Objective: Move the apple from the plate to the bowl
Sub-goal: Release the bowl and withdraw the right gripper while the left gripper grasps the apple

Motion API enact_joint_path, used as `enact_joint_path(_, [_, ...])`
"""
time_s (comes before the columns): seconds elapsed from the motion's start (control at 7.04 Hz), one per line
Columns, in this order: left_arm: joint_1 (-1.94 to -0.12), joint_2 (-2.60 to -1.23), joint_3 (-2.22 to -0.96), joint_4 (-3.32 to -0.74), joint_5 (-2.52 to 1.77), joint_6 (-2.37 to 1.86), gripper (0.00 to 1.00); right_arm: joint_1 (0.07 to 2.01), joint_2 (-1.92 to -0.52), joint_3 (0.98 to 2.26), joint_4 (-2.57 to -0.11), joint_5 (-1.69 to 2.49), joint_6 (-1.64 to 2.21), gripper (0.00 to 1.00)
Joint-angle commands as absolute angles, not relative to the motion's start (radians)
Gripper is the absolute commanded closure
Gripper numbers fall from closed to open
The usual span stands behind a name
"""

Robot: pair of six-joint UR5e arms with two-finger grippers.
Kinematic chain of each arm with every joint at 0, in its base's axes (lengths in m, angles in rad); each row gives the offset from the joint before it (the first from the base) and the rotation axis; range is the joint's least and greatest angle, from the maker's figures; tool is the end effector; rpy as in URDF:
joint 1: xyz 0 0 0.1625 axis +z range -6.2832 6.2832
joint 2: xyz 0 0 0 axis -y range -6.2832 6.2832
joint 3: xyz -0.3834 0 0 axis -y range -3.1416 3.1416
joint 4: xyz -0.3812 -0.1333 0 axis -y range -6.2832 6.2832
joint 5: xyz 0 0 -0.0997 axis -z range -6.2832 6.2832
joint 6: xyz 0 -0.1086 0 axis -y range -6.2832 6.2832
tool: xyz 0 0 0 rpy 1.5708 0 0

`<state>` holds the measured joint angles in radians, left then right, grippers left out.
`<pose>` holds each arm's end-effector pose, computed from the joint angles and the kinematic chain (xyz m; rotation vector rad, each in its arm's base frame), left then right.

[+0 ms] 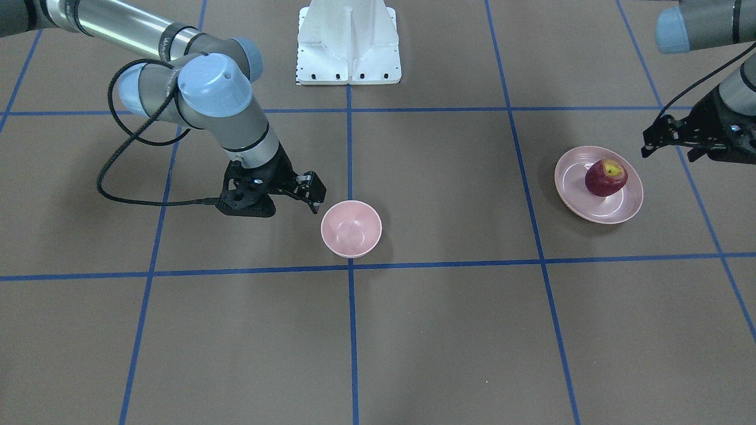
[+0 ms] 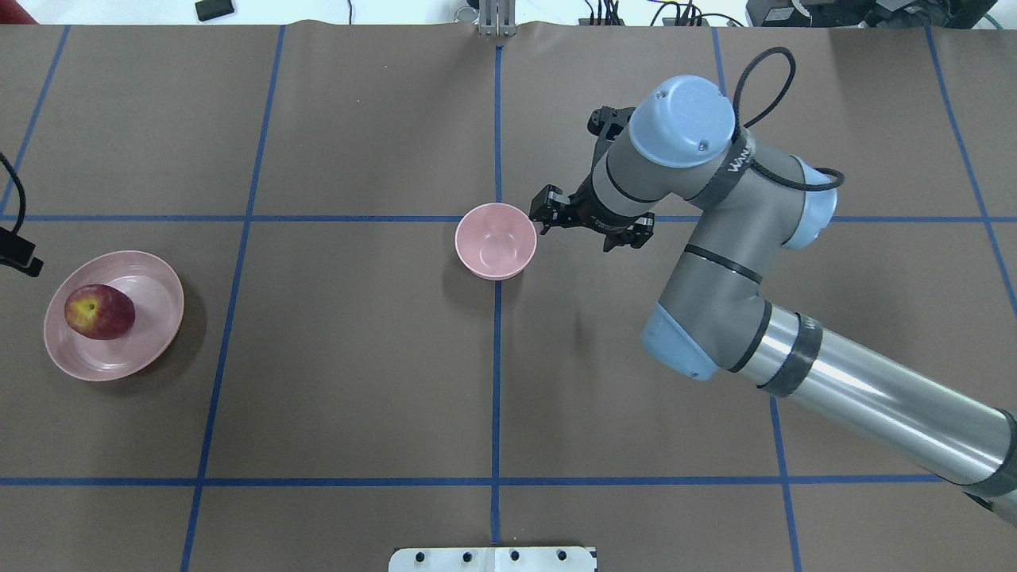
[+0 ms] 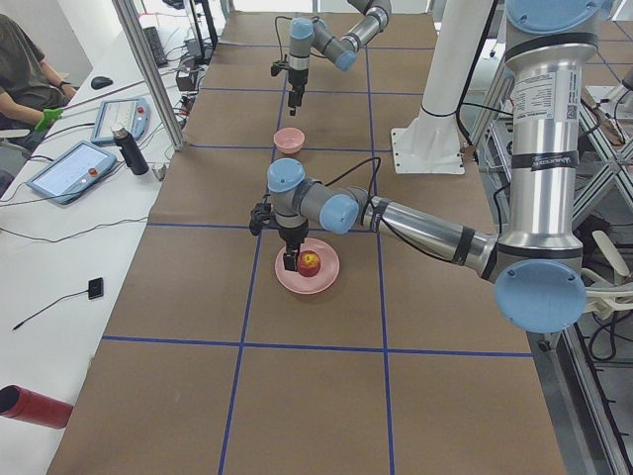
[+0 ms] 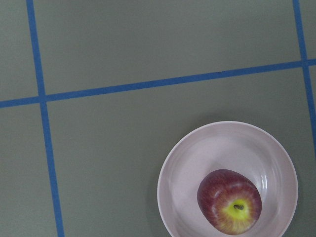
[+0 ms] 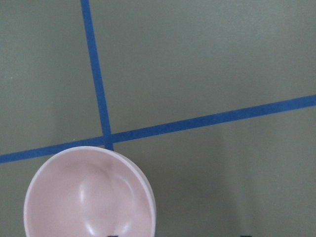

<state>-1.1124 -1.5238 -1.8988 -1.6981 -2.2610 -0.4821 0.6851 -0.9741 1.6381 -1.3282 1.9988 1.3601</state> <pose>0.1518 -0.4526 0.4770 0.0410 0.7839 0.1184 -0.4513 -0.4827 0.2271 0.0276 -0.9777 0.2422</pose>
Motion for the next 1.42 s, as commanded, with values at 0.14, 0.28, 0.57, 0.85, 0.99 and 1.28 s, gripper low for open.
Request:
enact_joint_path(0.14, [-0.973, -1.525, -1.888, -1.804, -2.180, -0.689, 0.02, 0.773, -1.173, 1.770, -1.316, 2.057, 1.338, 0.00])
enact_joint_path(0.28, [-0.959, -1.525, -1.885, -1.804, -2.178, -0.692, 0.02, 0.787, -1.184, 1.781, -1.318, 2.077, 1.339, 0.00])
enact_joint_path(0.57, [-0.956, -1.526, -1.867, -1.812, -2.177, -0.692, 0.02, 0.801, -1.192, 1.792, -1.318, 2.083, 1.353, 0.00])
enact_joint_path(0.85, [-0.954, -1.526, -1.794, -1.915, -2.177, -0.696, 0.02, 0.830, -1.291, 1.862, -1.319, 2.097, 1.351, 0.00])
enact_joint_path(0.99, [-0.954, -1.528, -1.790, -1.927, -2.177, -0.722, 0.02, 0.834, -1.305, 1.867, -1.324, 2.100, 1.350, 0.00])
enact_joint_path(1.28, [-0.937, -1.528, -1.787, -1.939, -2.155, -0.744, 0.02, 0.845, -1.350, 1.884, -1.325, 2.100, 1.336, 0.00])
